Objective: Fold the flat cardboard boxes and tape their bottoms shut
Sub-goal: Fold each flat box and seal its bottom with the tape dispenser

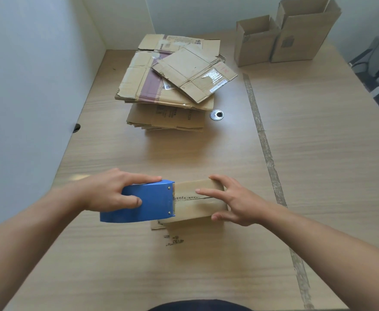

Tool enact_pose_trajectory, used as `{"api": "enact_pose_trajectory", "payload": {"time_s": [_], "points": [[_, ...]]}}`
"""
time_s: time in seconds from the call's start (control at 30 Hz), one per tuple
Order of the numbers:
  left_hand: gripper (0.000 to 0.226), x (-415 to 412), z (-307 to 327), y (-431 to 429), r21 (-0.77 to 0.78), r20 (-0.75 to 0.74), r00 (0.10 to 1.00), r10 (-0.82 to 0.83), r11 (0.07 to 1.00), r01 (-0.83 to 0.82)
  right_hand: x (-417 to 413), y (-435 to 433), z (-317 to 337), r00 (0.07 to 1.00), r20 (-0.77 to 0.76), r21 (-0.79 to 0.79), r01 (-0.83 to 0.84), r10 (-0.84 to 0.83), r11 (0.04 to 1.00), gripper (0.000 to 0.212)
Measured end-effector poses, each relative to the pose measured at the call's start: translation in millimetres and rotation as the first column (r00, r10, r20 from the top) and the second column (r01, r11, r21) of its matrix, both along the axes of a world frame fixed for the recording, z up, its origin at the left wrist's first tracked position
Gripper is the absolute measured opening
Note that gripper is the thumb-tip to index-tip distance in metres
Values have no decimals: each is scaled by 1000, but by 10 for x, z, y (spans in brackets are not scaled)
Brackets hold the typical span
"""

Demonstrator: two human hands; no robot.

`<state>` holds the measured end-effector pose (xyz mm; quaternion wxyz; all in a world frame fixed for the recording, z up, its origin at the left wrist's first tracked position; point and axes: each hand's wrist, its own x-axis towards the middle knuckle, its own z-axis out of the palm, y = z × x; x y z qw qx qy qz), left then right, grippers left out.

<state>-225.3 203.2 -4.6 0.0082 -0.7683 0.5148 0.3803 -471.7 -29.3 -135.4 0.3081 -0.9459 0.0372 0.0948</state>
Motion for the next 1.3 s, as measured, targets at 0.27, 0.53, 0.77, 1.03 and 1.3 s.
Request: {"api": "enact_pose_trajectory", "payload": {"time_s": [0.27, 0.53, 0.77, 1.03, 1.3], "points": [[62, 551, 9, 629, 20, -61, 988, 145, 989, -144, 54, 37, 78, 989, -115, -162, -107, 88, 981, 70], [60, 696, -129, 604, 83, -76, 991, 106, 992, -99, 119, 34, 146, 969, -228, -222, -148, 96, 964, 73], [55, 778, -329, 508, 113, -186, 973, 137, 987, -118, 136, 72, 224, 953, -289, -275, -170, 87, 946, 77], [54, 757, -786, 485, 93, -302, 941, 151, 987, -129, 168, 123, 315, 940, -333, -282, -168, 68, 945, 80], [46, 946, -884, 513, 114, -352, 922, 164, 985, -131, 166, 142, 344, 938, -343, -271, -146, 47, 951, 83]]}}
